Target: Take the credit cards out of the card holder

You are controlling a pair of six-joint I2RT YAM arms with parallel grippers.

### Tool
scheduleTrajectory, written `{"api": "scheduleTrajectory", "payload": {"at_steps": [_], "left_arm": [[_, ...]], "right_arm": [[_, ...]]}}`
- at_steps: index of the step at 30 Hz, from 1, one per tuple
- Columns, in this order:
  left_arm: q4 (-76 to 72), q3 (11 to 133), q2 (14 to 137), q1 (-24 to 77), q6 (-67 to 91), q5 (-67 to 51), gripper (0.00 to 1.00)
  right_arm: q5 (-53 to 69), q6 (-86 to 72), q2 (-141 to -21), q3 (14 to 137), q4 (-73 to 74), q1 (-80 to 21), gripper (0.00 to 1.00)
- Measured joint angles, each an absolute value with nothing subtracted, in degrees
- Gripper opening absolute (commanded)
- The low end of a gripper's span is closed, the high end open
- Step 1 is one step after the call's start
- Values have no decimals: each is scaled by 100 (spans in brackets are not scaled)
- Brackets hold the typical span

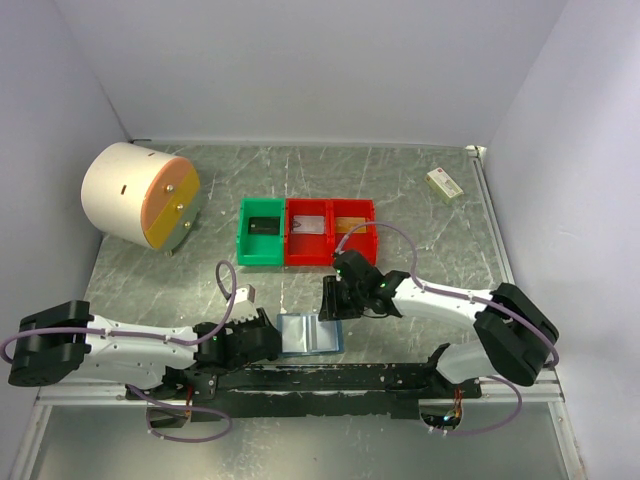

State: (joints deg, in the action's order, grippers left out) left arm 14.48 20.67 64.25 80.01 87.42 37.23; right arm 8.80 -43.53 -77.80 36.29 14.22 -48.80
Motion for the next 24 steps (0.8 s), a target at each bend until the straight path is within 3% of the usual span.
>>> {"api": "scheduleTrajectory", "payload": {"at_steps": [8,16,24], "left_arm": [[1476,2067,6403,8001,8744,3717,41],[1494,2086,6436,8003,8739,3712,40],[1527,2185,6569,8003,8726,3712,39]], "right_arm": [[987,-4394,-7887,3527,1227,-4869,38],[670,-4379,-7728,3664,1605,-4871,45],[587,-4353,-7465,3728,1806,-4871,45]]}}
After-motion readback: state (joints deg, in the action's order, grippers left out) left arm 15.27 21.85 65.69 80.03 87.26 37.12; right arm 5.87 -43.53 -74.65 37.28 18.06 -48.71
